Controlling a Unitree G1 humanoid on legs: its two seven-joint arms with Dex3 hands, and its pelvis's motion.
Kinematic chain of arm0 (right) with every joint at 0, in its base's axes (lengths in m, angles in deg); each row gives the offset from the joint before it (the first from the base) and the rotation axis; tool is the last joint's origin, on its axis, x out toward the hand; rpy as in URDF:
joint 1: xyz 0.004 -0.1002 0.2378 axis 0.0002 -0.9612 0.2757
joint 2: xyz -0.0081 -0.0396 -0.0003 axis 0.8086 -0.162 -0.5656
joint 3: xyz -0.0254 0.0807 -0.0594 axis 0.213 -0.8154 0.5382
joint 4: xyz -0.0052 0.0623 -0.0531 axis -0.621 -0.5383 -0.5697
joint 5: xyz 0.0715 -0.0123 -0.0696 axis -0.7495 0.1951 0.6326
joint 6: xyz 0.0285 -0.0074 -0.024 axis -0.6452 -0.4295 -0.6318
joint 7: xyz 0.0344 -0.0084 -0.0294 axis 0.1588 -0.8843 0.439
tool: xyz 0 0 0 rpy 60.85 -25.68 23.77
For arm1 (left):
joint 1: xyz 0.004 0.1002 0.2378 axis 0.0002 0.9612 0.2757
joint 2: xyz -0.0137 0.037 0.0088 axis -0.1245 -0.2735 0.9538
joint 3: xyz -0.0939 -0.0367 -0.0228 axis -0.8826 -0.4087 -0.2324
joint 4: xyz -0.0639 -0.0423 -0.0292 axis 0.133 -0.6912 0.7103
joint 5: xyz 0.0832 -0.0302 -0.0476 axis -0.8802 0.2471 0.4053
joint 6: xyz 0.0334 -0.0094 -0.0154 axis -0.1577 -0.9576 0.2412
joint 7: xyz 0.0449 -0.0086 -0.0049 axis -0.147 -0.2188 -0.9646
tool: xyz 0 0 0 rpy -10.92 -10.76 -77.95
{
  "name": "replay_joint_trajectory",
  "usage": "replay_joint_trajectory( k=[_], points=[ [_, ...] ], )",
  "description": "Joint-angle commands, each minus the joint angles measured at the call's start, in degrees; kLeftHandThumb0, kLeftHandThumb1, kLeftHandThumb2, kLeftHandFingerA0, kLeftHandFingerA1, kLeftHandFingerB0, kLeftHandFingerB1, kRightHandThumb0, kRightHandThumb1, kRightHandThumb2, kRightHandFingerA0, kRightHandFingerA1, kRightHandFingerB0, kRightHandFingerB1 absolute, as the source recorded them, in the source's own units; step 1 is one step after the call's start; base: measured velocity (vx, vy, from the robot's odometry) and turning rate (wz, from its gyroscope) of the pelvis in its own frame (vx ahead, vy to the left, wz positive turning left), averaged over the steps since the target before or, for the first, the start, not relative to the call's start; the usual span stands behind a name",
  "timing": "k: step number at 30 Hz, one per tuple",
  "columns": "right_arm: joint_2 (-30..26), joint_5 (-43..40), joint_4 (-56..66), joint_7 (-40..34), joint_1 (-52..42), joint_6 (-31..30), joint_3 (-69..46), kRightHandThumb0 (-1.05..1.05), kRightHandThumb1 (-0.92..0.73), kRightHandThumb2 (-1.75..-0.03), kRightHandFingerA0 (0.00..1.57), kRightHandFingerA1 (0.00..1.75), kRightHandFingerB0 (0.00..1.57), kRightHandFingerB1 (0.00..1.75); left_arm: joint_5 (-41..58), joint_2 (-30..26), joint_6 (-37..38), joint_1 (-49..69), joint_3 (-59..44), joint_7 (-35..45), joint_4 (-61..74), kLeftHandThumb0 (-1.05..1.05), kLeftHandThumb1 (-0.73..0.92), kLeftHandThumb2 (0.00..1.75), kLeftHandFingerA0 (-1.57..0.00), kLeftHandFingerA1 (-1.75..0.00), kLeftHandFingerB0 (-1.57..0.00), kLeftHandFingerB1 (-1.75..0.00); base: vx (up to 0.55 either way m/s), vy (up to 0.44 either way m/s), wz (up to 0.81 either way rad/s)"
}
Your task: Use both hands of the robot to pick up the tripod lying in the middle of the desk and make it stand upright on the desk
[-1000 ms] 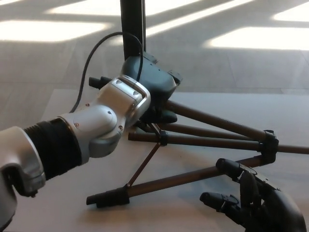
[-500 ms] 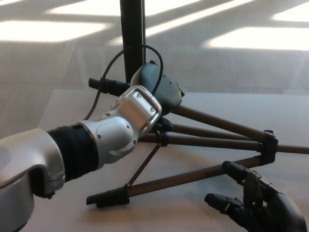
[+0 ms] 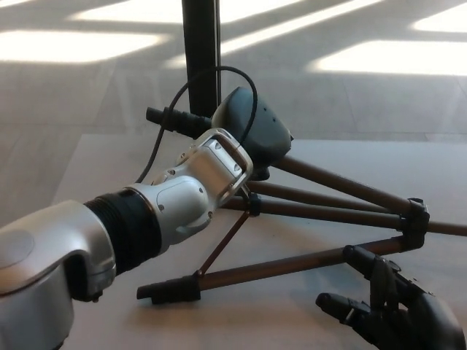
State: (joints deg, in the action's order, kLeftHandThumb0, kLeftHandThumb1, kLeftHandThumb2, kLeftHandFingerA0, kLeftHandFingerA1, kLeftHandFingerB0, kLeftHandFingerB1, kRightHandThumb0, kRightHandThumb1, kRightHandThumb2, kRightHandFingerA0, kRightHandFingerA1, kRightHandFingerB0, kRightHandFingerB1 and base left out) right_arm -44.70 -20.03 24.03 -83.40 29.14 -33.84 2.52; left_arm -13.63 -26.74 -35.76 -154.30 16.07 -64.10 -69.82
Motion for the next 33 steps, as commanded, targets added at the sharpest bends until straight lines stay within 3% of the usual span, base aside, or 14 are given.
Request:
replay_joint_trajectory(
  k=[1,8,9,10,11,12,13,14,16,17,24,26,32,33],
  points=[
    [1.0,1.9,-0.7,-4.5,1.8,-4.0,-1.0,-0.78,-0.78,-0.63,0.75,0.86,0.70,0.53,-7.6,-0.6,3.9,1.5,-2.4,-3.5,-1.0,-0.34,0.55,0.60,-0.99,-1.63,-0.83,-0.71,0.00,0.000,0.00],
    [10.4,-6.8,-9.1,-8.2,7.5,-5.3,-8.5,-0.81,-0.59,-0.79,0.41,0.77,0.39,0.51,-9.5,-2.7,5.6,1.7,-6.8,-2.0,-0.5,-0.36,0.65,0.64,-0.91,-1.71,-0.69,-0.73,0.00,0.000,0.00],
    [12.0,-7.2,-10.7,-9.9,8.4,-4.9,-9.2,-0.70,-0.76,-0.62,0.21,0.79,0.30,0.50,-10.1,-2.8,6.1,1.5,-7.2,-2.4,-0.5,-0.42,0.48,0.95,-1.20,-1.36,-0.79,-1.03,0.00,0.000,0.00],
    [14.9,-8.1,-13.5,-12.6,9.9,-3.7,-10.4,-0.74,-0.60,-0.99,0.20,0.70,0.27,0.61,-10.5,-3.1,6.9,0.9,-7.7,-2.6,-0.6,-0.43,0.42,0.90,-1.21,-1.37,-0.79,-0.99,0.00,0.000,0.00],
    [15.6,-8.6,-14.5,-13.1,10.4,-3.1,-11.0,-0.74,-0.60,-0.99,0.20,0.70,0.27,0.61,-10.4,-3.1,7.1,0.8,-8.2,-1.9,-0.4,-0.43,0.42,0.90,-1.21,-1.37,-0.79,-0.99,0.00,0.000,0.00],
    [15.7,-8.1,-16.0,-13.0,10.9,-2.0,-10.6,-0.70,-0.74,-0.62,0.12,0.78,0.22,0.52,-11.8,-3.2,7.0,0.8,-7.6,-2.9,-0.3,-0.44,0.43,0.90,-1.22,-1.37,-0.84,-1.08,0.00,0.000,0.00],
    [15.7,-7.8,-16.8,-13.2,11.6,-1.3,-10.5,-0.69,-0.74,-0.61,0.07,0.73,0.17,0.49,-9.7,-2.9,7.5,1.4,-9.3,-2.9,0.0,-0.41,0.43,0.91,-1.20,-1.35,-0.80,-0.98,0.00,0.000,0.00],
    [15.6,-7.5,-18.3,-13.3,12.8,-0.6,-10.4,-0.71,-0.56,-0.92,0.01,0.55,0.04,0.48,-8.8,-2.8,7.7,1.8,-10.2,-2.9,0.4,-0.46,0.64,0.64,-0.93,-1.74,-0.79,-1.22,0.00,0.000,0.00],
    [15.2,-7.7,-20.4,-13.4,14.6,0.3,-10.5,-0.71,-0.56,-0.92,0.01,0.55,0.04,0.48,-9.1,-2.6,7.8,1.9,-10.6,-2.8,0.3,-0.46,0.64,0.64,-0.93,-1.74,-0.79,-1.22,0.00,0.000,0.00],
    [16.3,-10.8,-21.7,-16.3,16.9,-0.8,-12.9,-0.72,-0.55,-0.94,0.00,0.39,0.00,0.39,-9.6,-2.8,7.5,2.1,-10.6,-2.2,1.0,-0.46,0.51,0.97,-1.22,-1.36,-0.85,-1.06,0.00,0.000,0.00],
    [18.7,-14.8,-27.2,-19.5,19.0,-0.3,-14.7,-1.00,-0.55,-0.83,0.00,0.17,0.00,0.03,-8.7,-2.6,8.6,3.0,-13.1,-1.5,1.3,-0.42,0.53,0.99,-1.17,-1.33,-0.85,-1.06,0.00,0.000,0.00],
    [18.8,-15.1,-27.6,-20.0,18.8,-0.8,-14.2,-0.97,-0.58,-0.92,0.00,0.33,0.00,0.21,-8.5,-2.4,8.8,2.9,-13.6,-0.5,1.4,-0.40,0.52,0.99,-1.14,-1.30,-0.85,-1.06,0.00,0.000,0.00],
    [18.8,-16.7,-29.3,-19.5,17.8,-3.2,-12.5,-1.02,-0.58,-0.90,0.00,0.31,0.00,0.16,-7.4,-1.6,9.6,2.5,-15.9,-2.2,1.2,-0.39,0.48,0.96,-1.19,-1.32,-0.86,-1.00,0.00,0.000,0.00],
    [18.9,-16.7,-29.4,-19.4,17.7,-3.2,-12.2,-1.00,-0.57,-0.90,0.00,0.31,0.00,0.17,-7.0,-1.4,9.7,2.4,-16.3,-1.7,1.1,-0.37,0.62,0.68,-0.90,-1.62,-0.82,-1.00,0.00,0.000,0.00]
  ],
)
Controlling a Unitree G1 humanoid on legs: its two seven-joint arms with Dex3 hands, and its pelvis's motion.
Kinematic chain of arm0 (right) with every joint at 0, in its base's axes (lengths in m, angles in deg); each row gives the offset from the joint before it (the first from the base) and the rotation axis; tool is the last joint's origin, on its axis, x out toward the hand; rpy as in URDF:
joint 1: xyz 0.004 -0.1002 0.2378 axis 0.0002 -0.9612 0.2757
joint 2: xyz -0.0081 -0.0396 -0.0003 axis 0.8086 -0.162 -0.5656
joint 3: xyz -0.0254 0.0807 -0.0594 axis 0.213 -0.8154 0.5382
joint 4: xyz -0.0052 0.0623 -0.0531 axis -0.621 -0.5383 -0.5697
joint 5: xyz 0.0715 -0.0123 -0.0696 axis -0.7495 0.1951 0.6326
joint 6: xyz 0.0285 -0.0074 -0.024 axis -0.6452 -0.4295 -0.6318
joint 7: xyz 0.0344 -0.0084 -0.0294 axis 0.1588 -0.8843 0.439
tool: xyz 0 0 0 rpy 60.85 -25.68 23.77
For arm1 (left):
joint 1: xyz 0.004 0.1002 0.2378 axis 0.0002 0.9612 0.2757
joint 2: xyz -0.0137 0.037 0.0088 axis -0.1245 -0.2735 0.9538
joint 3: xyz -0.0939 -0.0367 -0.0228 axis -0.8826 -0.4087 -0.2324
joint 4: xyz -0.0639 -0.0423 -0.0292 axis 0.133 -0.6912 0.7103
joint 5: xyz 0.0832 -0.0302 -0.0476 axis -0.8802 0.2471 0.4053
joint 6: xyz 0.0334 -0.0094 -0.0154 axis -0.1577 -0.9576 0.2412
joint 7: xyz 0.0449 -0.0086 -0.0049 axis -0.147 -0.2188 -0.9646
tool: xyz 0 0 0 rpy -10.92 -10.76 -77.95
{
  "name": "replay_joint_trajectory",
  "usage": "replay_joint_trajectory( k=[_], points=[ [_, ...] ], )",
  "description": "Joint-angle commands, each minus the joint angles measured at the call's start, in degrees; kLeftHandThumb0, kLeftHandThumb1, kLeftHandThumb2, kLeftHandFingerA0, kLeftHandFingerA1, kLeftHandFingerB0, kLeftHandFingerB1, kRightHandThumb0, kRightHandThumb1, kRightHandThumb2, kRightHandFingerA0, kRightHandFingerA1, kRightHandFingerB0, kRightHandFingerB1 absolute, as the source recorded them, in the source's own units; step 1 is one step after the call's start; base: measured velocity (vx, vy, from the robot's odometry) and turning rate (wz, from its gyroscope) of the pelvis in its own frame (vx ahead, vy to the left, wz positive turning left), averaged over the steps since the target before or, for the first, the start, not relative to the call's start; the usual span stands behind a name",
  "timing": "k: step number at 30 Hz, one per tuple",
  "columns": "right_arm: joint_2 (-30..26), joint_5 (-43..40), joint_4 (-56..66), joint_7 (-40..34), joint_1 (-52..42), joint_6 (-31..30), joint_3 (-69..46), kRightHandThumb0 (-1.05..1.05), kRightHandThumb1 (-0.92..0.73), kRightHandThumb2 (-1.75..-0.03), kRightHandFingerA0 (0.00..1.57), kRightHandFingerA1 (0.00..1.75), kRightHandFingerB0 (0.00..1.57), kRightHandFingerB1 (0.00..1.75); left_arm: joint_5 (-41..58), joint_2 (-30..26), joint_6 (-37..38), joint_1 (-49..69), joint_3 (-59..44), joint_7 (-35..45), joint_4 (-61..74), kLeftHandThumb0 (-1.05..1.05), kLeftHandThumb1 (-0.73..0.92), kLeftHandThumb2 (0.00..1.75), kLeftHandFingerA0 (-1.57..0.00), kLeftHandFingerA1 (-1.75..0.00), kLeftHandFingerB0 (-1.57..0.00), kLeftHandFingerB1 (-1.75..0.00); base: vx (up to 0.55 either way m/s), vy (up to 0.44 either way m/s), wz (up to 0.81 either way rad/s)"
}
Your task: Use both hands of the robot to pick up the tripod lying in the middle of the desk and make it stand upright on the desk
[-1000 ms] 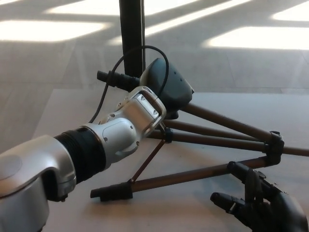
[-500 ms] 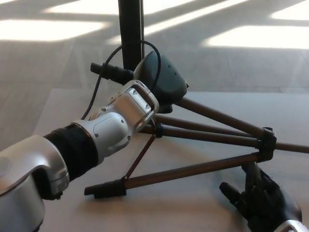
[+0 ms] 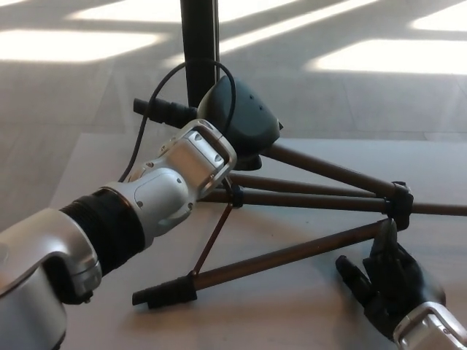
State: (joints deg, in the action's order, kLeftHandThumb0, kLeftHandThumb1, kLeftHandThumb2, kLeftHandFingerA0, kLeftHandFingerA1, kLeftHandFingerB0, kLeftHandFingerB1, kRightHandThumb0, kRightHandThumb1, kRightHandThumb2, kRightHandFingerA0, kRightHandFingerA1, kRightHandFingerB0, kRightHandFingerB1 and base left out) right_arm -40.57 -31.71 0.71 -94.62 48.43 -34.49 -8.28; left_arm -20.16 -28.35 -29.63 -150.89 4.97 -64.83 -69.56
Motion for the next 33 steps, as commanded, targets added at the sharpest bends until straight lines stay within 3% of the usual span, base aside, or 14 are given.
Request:
replay_joint_trajectory(
  k=[1,5,6,7,16,17,19,20,22,24,26,27,28,33],
  points=[
    [15.0,-5.1,-6.1,-8.1,-2.0,-2.5,-1.1,-0.97,-0.56,-0.90,0.00,0.34,0.00,0.19,-0.1,0.5,3.5,-1.4,-5.7,-0.1,0.8,-0.37,0.64,0.69,-0.89,-1.60,-0.83,-1.00,0.00,0.000,0.00],
    [18.3,-5.5,-7.4,-12.7,-2.5,-0.4,-1.5,-0.73,-0.60,-0.67,0.00,0.18,0.00,0.27,0.3,2.5,3.2,-3.4,-7.6,-0.6,-0.6,-0.36,0.70,0.75,-0.93,-1.64,-0.84,-1.19,0.00,0.000,0.00],
    [17.4,-5.9,-8.3,-12.2,-2.0,-1.5,-1.4,-0.82,-0.50,-0.91,0.00,0.42,0.00,0.29,0.5,2.6,3.7,-3.6,-8.1,-1.6,-0.4,-0.38,0.53,1.01,-1.17,-1.30,-0.89,-1.03,0.00,0.000,0.00],
    [16.2,-5.3,-9.8,-11.1,-1.3,-2.1,-0.8,-0.74,-0.58,-0.69,0.00,0.15,0.00,0.16,0.4,2.6,3.5,-3.8,-8.5,-1.1,0.1,-0.35,0.65,0.76,-0.93,-1.60,-0.85,-1.13,0.00,0.000,0.00],
    [7.2,-0.9,-26.8,-7.5,10.5,-6.4,-0.4,-1.03,-0.60,-0.96,0.00,0.28,0.00,0.09,-0.6,5.8,2.5,-7.5,-10.9,2.7,-0.2,-0.30,0.60,0.77,-0.95,-1.66,-0.82,-1.10,0.00,0.000,0.00],
    [6.8,-0.9,-27.7,-7.6,11.3,-6.8,-0.3,-0.93,-0.57,-0.59,0.00,0.00,0.00,0.00,-0.5,6.0,2.4,-7.6,-11.2,2.8,-0.2,-0.29,0.58,0.74,-0.93,-1.65,-0.83,-1.05,0.00,0.000,0.00],
    [6.6,-1.2,-29.9,-7.8,13.0,-6.3,-1.0,-0.92,-0.57,-0.58,0.00,0.00,0.00,0.00,0.2,6.6,1.5,-7.7,-12.3,4.3,0.1,-0.29,0.59,0.77,-0.94,-1.65,-0.82,-1.04,0.00,0.000,0.00],
    [5.2,0.4,-31.3,-6.8,14.0,-6.6,0.4,-1.03,-0.59,-0.95,0.00,0.35,0.00,0.22,0.4,7.2,1.0,-7.5,-12.9,4.2,0.4,-0.29,0.57,0.71,-0.92,-1.66,-0.83,-1.03,0.00,0.000,0.00],
    [1.4,3.1,-33.2,-0.1,15.4,-10.2,5.7,-1.05,-0.64,-1.05,0.00,0.40,0.00,0.28,0.4,7.4,0.6,-7.1,-13.6,4.2,0.7,-0.31,0.59,0.73,-0.90,-1.70,-0.80,-1.09,0.00,0.000,0.00],
    [3.7,2.6,-32.4,-2.3,14.3,-3.9,3.4,-0.95,-0.54,-0.74,0.00,0.22,0.00,0.00,-0.5,7.3,0.0,-6.8,-13.5,4.8,1.0,-0.31,0.58,0.72,-0.90,-1.71,-0.80,-1.06,0.00,0.000,0.00],
    [4.7,1.0,-34.1,-2.7,15.1,-0.5,0.6,-1.05,-0.60,-0.96,0.00,0.34,0.00,0.16,-0.8,7.1,0.3,-6.1,-13.9,4.8,1.8,-0.30,0.56,0.73,-0.92,-1.69,-0.82,-1.04,0.00,0.000,0.00],
    [4.2,1.9,-34.9,-2.5,15.7,-0.4,1.4,-0.89,-0.65,-0.64,0.00,0.43,0.00,0.13,-0.8,7.2,0.1,-6.0,-14.1,5.3,2.0,-0.26,0.55,0.78,-0.96,-1.67,-0.84,-1.03,0.00,0.000,0.00],
    [4.1,1.9,-38.2,-3.3,18.4,2.4,-0.1,-0.86,-0.49,-0.93,0.08,0.73,0.01,0.40,-1.0,7.0,0.1,-5.2,-14.3,5.9,2.6,-0.31,0.52,0.76,-0.94,-1.58,-0.87,-0.89,0.00,0.000,0.00],
    [5.5,1.7,-40.5,-4.6,20.6,11.1,-2.4,-0.75,-0.42,-0.84,0.27,0.77,0.05,0.55,-1.0,7.1,0.1,-3.6,-15.1,6.2,3.5,-0.29,0.56,0.75,-0.95,-1.56,-0.86,-0.88,0.00,0.000,0.00]
  ],
)
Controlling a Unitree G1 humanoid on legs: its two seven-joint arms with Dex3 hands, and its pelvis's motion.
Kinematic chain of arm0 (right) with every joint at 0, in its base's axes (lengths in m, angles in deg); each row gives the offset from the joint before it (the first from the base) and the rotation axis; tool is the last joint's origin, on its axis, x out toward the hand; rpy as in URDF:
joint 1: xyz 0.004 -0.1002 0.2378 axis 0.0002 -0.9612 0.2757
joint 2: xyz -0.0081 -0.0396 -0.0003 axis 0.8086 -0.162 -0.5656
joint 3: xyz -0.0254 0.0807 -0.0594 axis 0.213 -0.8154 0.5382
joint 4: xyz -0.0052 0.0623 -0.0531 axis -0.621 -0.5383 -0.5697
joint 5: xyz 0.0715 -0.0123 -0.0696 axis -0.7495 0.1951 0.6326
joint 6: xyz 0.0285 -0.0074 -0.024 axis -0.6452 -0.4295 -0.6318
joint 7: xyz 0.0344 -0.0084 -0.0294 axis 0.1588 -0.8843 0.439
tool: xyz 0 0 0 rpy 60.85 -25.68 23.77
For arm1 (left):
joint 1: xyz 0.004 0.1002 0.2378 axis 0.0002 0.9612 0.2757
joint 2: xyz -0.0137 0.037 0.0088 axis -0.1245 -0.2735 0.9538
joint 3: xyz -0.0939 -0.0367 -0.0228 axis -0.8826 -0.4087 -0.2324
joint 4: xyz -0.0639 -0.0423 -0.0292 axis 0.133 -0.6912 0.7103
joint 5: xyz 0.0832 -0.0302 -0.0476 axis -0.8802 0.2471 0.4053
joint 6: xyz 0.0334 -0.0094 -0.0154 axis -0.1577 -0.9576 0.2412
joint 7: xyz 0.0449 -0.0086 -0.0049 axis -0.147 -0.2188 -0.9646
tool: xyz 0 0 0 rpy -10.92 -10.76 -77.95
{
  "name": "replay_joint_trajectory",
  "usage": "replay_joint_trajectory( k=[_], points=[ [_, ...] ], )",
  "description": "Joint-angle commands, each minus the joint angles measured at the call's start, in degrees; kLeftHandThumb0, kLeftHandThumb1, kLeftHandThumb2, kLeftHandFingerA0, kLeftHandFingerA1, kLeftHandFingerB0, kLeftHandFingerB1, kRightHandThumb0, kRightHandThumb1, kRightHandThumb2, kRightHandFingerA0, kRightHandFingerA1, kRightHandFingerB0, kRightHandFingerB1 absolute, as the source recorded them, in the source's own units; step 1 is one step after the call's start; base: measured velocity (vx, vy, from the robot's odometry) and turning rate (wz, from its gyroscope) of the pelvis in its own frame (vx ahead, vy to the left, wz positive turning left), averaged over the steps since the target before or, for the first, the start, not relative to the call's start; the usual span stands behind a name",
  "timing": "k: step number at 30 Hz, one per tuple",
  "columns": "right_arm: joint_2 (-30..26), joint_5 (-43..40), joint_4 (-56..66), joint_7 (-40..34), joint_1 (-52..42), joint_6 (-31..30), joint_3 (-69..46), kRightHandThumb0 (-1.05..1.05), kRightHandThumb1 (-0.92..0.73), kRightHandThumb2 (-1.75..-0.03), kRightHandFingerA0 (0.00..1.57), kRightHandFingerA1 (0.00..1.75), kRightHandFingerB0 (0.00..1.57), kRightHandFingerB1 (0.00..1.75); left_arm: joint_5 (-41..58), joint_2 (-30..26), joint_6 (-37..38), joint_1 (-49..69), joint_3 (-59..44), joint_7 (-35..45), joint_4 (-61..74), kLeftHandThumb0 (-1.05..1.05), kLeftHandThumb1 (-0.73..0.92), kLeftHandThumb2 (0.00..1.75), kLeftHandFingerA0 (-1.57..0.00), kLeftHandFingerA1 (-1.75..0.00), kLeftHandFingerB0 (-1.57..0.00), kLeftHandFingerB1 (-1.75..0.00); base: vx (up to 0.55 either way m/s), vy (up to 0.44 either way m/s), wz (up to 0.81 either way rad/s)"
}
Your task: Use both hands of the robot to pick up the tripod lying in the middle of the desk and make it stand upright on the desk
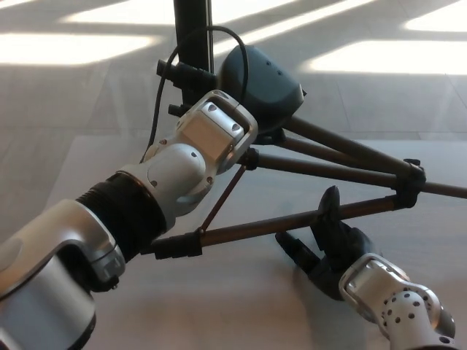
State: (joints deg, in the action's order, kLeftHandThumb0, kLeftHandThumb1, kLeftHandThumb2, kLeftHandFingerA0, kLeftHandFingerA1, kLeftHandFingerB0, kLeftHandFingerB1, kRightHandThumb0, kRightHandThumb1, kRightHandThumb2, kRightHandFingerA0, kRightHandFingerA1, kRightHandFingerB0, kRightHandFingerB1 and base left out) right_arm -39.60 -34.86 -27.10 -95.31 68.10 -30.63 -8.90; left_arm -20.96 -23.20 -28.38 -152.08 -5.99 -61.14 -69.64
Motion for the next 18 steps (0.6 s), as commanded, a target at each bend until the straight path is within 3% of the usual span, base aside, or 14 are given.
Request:
replay_joint_trajectory(
  k=[1,2,3,5,6,7,8,10,11,12,14,15,17,18],
  points=[
    [4.9,4.6,-12.9,-3.4,1.1,9.2,-2.3,-0.72,-0.41,-0.84,0.34,0.80,0.08,0.56,0.0,2.1,-1.3,-2.1,-4.4,2.9,3.7,-0.29,0.58,0.76,-0.94,-1.54,-0.84,-0.87,0.00,0.000,0.00],
    [5.2,4.0,-13.5,-2.5,1.7,12.6,-3.3,-0.65,-0.57,-0.57,0.53,0.96,0.18,0.53,-0.1,2.3,-1.7,-1.3,-4.7,2.8,4.1,-0.30,0.58,0.74,-0.93,-1.52,-0.83,-0.87,0.00,0.000,0.00],
    [5.1,3.8,-14.9,-2.6,2.9,15.2,-4.1,-0.63,-0.60,-0.58,0.65,0.92,0.25,0.53,-0.6,2.3,-1.9,-0.8,-4.6,2.8,4.4,-0.31,0.57,0.74,-0.93,-1.60,-0.83,-0.98,0.00,0.000,0.00],
    [5.3,3.8,-16.7,-3.9,4.4,19.1,-5.4,-0.63,-0.59,-0.58,0.79,0.87,0.33,0.55,-0.8,2.7,-1.9,-0.4,-4.9,2.5,4.4,-0.30,0.58,0.74,-0.93,-1.60,-0.84,-0.97,0.00,0.000,0.00],
    [5.4,3.3,-17.2,-3.5,5.0,21.2,-6.3,-0.58,-0.62,-0.58,0.79,0.88,0.38,0.58,-0.9,2.7,-2.1,-0.2,-5.0,2.5,4.5,-0.33,0.46,0.97,-1.17,-1.28,-0.84,-0.94,0.00,0.000,0.00],
    [5.3,3.3,-17.4,-3.4,5.1,21.6,-6.4,-0.58,-0.62,-0.58,0.79,0.88,0.38,0.58,-0.9,2.7,-2.1,-0.1,-5.0,2.6,4.6,-0.33,0.46,0.97,-1.17,-1.28,-0.84,-0.94,0.00,0.000,0.00],
    [3.7,4.9,-18.0,-3.4,6.3,22.8,-5.6,-0.61,-0.70,-0.59,0.69,0.90,0.28,0.55,-1.2,3.3,-3.0,0.4,-4.9,3.2,4.8,-0.32,0.62,0.75,-0.91,-1.56,-0.79,-0.91,0.00,0.000,0.00],
    [2.6,4.5,-17.6,-2.8,7.2,21.6,-5.5,-0.64,-0.66,-0.60,0.59,0.94,0.18,0.53,-0.9,3.3,-2.8,0.9,-5.5,2.7,5.2,-0.32,0.61,0.74,-0.93,-1.55,-0.80,-0.90,0.00,0.000,0.00],
    [1.9,4.1,-17.7,-2.3,8.0,21.0,-5.8,-0.67,-0.54,-0.89,0.53,0.85,0.15,0.54,-0.6,3.3,-2.8,1.2,-5.9,3.0,5.3,-0.33,0.63,0.74,-0.91,-1.56,-0.78,-0.90,0.00,0.000,0.00],
    [1.6,4.1,-18.2,-1.7,8.6,21.5,-6.0,-0.60,-0.67,-0.60,0.38,0.88,0.14,0.46,-0.7,3.4,-2.9,1.3,-6.1,3.4,5.4,-0.32,0.63,0.74,-0.91,-1.60,-0.79,-0.98,0.00,0.000,0.00],
    [1.3,4.3,-18.9,-1.0,9.2,22.3,-6.2,-0.60,-0.67,-0.60,0.38,0.88,0.14,0.46,-1.0,3.5,-3.0,1.5,-6.5,3.8,5.6,-0.32,0.63,0.74,-0.91,-1.60,-0.79,-0.98,0.00,0.000,0.00],
    [0.8,5.9,-18.8,-5.1,11.1,22.3,-5.9,-0.56,-0.69,-0.61,0.54,0.94,0.27,0.55,-1.2,3.5,-3.2,1.7,-6.7,4.6,5.9,-0.33,0.63,0.76,-0.91,-1.63,-0.79,-1.00,0.00,0.000,0.00],
    [0.7,7.0,-19.2,-4.5,11.0,24.5,-5.7,-0.49,-0.74,-0.62,0.52,0.92,0.28,0.57,-1.3,3.6,-3.1,2.3,-7.0,4.6,6.3,-0.33,0.64,0.73,-0.89,-1.64,-0.81,-1.00,0.00,0.000,0.00],
    [1.0,7.0,-19.3,-4.5,11.1,26.5,-6.3,-0.46,-0.72,-0.61,0.53,0.90,0.36,0.60,-1.8,3.7,-3.2,2.4,-7.0,5.2,6.5,-0.38,0.47,0.96,-1.17,-1.31,-0.79,-0.91,0.00,0.000,0.00]
  ],
)
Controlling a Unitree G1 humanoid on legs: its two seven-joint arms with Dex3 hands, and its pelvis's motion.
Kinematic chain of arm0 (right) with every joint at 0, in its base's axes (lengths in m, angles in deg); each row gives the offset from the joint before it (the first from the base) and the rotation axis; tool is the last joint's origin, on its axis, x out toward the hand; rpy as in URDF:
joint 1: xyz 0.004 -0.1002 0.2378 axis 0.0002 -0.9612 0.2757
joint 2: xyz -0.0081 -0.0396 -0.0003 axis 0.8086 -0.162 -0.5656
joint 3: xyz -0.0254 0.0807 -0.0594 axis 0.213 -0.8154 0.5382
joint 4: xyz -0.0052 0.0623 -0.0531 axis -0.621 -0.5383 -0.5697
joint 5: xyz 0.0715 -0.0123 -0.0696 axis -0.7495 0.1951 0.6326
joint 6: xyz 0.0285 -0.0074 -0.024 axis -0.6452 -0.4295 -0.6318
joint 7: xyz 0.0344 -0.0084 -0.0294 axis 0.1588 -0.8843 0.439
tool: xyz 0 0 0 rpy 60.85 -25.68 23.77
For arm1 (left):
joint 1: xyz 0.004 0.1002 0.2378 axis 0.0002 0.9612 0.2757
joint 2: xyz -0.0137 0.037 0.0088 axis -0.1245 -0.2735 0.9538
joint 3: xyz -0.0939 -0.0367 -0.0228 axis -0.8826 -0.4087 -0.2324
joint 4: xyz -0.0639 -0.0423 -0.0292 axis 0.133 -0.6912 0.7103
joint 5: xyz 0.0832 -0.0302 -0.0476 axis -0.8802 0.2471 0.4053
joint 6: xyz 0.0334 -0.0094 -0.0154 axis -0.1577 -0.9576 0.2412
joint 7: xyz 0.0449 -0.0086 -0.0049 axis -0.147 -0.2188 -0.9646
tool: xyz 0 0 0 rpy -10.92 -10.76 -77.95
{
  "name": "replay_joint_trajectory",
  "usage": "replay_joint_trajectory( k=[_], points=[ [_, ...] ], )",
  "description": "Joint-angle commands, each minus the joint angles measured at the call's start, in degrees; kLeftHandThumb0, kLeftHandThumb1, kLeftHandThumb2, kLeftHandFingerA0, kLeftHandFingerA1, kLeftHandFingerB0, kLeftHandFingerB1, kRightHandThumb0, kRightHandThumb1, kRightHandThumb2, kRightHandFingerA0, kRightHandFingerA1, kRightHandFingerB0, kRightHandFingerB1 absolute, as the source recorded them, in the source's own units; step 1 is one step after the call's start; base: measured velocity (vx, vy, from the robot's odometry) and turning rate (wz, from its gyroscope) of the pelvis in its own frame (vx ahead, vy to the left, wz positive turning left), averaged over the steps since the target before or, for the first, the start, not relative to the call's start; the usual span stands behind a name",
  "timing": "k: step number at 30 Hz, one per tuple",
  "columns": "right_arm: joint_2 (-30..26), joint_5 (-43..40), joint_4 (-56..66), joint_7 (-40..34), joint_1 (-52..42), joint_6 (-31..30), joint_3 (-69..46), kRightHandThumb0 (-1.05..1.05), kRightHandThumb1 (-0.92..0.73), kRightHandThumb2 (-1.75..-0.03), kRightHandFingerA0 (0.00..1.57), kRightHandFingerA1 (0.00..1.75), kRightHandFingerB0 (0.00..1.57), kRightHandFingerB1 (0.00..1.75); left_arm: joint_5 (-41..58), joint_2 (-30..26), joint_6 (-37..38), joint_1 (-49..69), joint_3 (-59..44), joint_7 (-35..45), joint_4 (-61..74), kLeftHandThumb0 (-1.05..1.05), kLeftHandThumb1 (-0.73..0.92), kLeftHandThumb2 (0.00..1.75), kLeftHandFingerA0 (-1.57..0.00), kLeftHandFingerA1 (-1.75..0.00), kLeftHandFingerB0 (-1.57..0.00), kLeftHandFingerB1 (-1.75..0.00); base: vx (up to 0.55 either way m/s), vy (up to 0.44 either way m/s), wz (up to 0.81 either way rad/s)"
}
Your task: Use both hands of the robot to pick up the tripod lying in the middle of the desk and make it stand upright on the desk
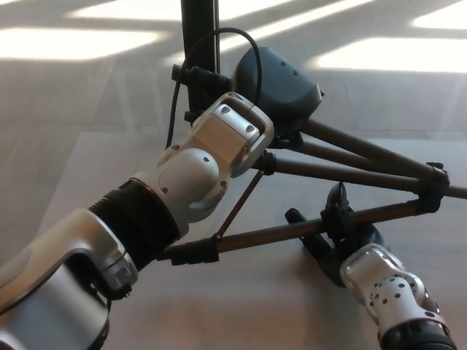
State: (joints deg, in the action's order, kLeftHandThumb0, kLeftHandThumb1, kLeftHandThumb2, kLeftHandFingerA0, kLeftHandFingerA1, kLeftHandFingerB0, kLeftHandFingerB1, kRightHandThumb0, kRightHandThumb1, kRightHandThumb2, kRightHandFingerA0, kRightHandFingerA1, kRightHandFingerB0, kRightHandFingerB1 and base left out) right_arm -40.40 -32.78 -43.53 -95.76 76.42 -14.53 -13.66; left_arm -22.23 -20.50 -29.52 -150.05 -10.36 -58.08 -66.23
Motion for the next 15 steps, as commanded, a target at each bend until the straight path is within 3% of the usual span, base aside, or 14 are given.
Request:
replay_joint_trajectory(
  k=[1,2,3,4,5,7,8,9,10,11,12,14,15],
  points=[
    [1.8,1.5,-2.7,-2.9,3.1,8.9,-4.0,-0.49,-0.71,-0.61,0.58,0.95,0.51,0.71,-1.1,0.9,-2.3,0.3,-2.4,2.3,3.1,-0.35,0.64,0.73,-0.90,-1.64,-0.79,-0.98,0.00,0.000,0.00],
    [1.3,-0.8,-3.6,-2.2,3.9,7.6,-5.8,-0.49,-0.70,-0.64,0.70,1.47,0.66,0.86,-1.3,0.9,-2.3,0.4,-2.4,2.4,3.2,-0.35,0.65,0.74,-0.90,-1.55,-0.77,-0.90,0.00,0.000,0.00],
    [0.6,-2.0,-5.0,-1.8,4.8,6.5,-7.2,-0.49,-0.70,-0.64,0.70,1.47,0.66,0.86,-1.2,0.8,-2.1,0.5,-2.7,2.5,3.3,-0.35,0.65,0.74,-0.90,-1.55,-0.77,-0.90,0.00,0.000,0.00],
    [0.0,0.1,-5.5,-0.4,4.8,6.3,-6.2,-0.45,-0.68,-0.86,1.14,1.75,0.88,1.54,-1.5,0.9,-2.1,0.6,-2.8,2.2,3.1,-0.35,0.64,0.74,-0.90,-1.58,-0.78,-0.87,0.00,0.000,0.00],
    [-1.1,3.1,-6.2,0.6,5.1,5.4,-4.4,-0.49,-0.48,-1.11,1.41,1.48,1.23,1.37,-1.5,0.8,-1.6,0.5,-3.0,2.6,2.9,-0.34,0.63,0.74,-0.89,-1.57,-0.78,-0.86,0.00,0.000,0.00],
    [-0.3,8.5,-3.2,-0.7,2.4,8.2,-0.3,-0.41,-0.53,-1.10,1.35,1.45,1.22,1.37,-0.7,0.6,-1.2,0.9,-4.0,3.2,3.1,-0.31,0.61,0.74,-0.89,-1.60,-0.77,-0.86,0.00,0.000,0.00],
    [-1.0,10.0,-0.3,0.2,0.5,6.2,1.8,-0.30,-0.58,-1.11,1.11,1.75,0.93,1.63,-1.3,0.5,-1.1,0.8,-3.7,3.8,3.1,-0.35,0.47,0.97,-1.14,-1.28,-0.77,-0.88,0.00,0.000,0.00],
    [-1.6,10.3,1.2,0.4,-0.2,4.3,2.8,-0.30,-0.58,-1.11,1.11,1.75,0.93,1.63,-1.5,0.4,-0.8,0.7,-3.6,4.1,3.1,-0.35,0.47,0.97,-1.14,-1.28,-0.77,-0.88,0.00,0.000,0.00],
    [-2.0,12.2,2.9,1.1,-1.8,4.9,4.9,-0.26,-0.55,-1.17,1.06,1.75,0.90,1.64,-1.6,0.4,-0.8,1.0,-3.8,3.6,2.9,-0.32,0.63,0.74,-0.90,-1.58,-0.77,-0.91,0.00,0.000,0.00],
    [-2.8,14.0,3.5,1.2,-2.4,4.7,6.8,-0.27,-0.57,-1.15,1.03,1.75,0.88,1.63,-1.7,0.3,-0.6,1.1,-3.8,3.5,2.9,-0.33,0.61,0.72,-0.91,-1.59,-0.77,-0.89,0.00,0.000,0.00],
    [-3.9,16.0,5.2,2.2,-4.0,4.5,9.3,-0.24,-0.51,-1.24,1.02,1.75,0.87,1.62,-1.5,0.2,-0.2,1.2,-3.8,3.7,2.8,-0.36,0.45,0.94,-1.15,-1.29,-0.78,-0.87,0.00,0.000,0.00],
    [-5.1,17.0,6.8,1.6,-4.7,3.1,11.3,-0.25,-0.48,-1.25,1.02,1.75,0.85,1.57,-1.6,-0.1,0.0,1.3,-3.9,3.8,3.0,-0.36,0.47,0.96,-1.15,-1.30,-0.78,-0.89,0.00,0.000,0.00],
    [-6.5,18.2,8.0,1.9,-4.9,1.6,13.1,-0.30,-0.48,-1.26,0.96,1.75,0.82,1.61,-1.7,-0.4,-0.1,1.2,-4.1,3.9,3.1,-0.33,0.62,0.70,-0.88,-1.62,-0.75,-0.87,0.00,0.000,0.00]
  ],
)
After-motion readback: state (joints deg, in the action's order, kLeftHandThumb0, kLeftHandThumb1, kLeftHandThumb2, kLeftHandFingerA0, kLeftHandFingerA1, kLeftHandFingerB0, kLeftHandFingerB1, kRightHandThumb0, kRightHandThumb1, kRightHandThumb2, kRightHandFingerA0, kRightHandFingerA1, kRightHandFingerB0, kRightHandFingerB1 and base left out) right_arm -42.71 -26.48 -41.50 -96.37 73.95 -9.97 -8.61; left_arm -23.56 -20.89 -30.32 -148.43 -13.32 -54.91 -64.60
